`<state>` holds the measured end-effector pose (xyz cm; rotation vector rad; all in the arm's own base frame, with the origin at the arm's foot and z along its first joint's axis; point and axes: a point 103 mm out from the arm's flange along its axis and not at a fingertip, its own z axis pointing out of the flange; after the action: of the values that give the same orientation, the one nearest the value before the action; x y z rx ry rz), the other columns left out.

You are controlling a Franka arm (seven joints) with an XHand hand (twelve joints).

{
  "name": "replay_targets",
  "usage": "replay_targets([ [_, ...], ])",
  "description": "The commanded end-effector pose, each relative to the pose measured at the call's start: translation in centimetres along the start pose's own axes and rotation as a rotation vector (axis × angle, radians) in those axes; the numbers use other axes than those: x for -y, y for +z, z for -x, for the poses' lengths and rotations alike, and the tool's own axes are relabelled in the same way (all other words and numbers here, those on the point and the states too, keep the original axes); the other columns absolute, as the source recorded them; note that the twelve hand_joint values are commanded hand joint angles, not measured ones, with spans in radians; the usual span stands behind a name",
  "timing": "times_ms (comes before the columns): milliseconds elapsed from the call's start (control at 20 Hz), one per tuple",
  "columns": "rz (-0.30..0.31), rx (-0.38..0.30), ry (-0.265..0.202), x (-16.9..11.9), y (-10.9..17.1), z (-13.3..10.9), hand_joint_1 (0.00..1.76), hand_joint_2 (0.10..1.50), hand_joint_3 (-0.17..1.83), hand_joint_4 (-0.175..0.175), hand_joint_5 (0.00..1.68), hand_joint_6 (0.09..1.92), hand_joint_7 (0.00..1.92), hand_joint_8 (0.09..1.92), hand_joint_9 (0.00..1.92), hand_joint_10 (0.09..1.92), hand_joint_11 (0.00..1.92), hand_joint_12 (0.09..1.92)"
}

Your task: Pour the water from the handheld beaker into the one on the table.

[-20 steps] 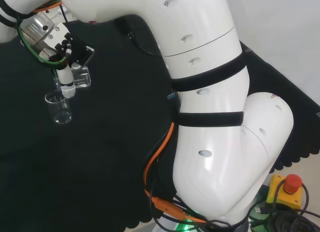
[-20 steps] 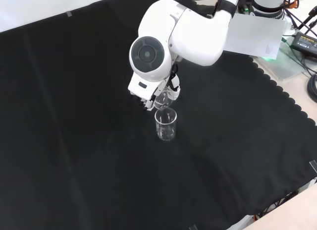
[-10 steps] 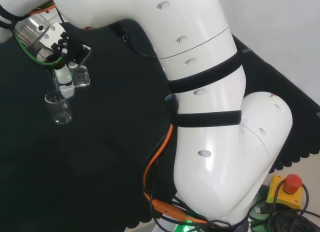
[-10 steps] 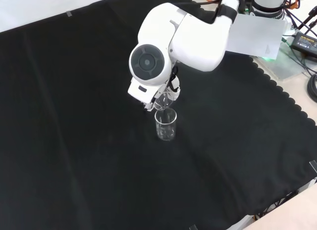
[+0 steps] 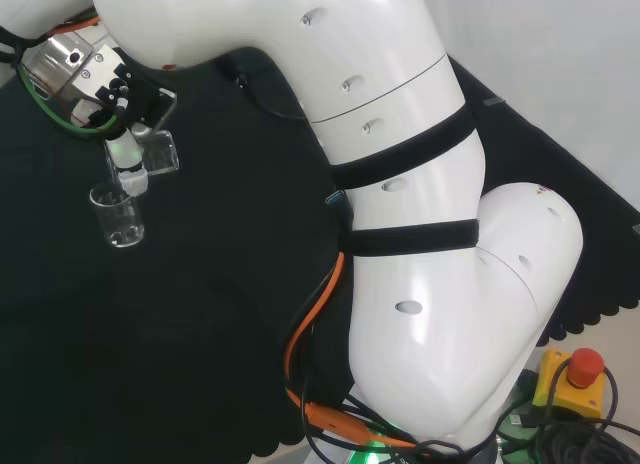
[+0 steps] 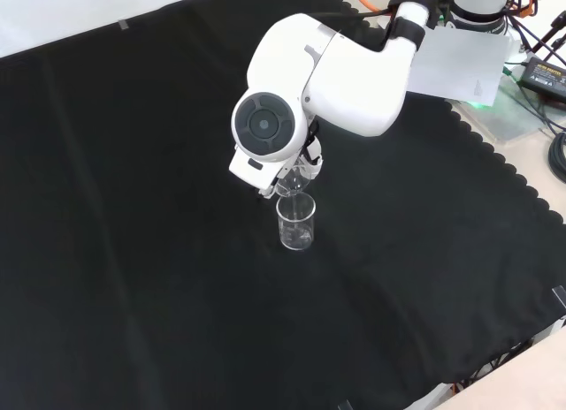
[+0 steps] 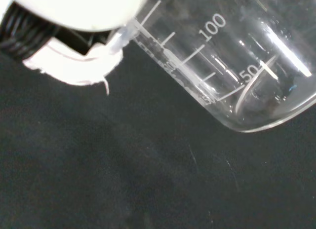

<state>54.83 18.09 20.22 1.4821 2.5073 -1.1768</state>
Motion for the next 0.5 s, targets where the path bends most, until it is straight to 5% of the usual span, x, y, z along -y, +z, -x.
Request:
replay_targets([
  [50, -0.017, 0.005, 0.0, 0.18, 0.34, -0.01, 1.16, 0.59, 0.7, 0.175, 1.36, 0.52, 1.8, 0.09, 1.66, 0.11, 1.21, 0.83],
  [500, -0.027, 0.012, -0.001, 0.35, 0.16, -0.02, 1.16, 0.59, 0.71, 0.175, 1.36, 0.53, 1.8, 0.09, 1.66, 0.11, 1.21, 0.83],
])
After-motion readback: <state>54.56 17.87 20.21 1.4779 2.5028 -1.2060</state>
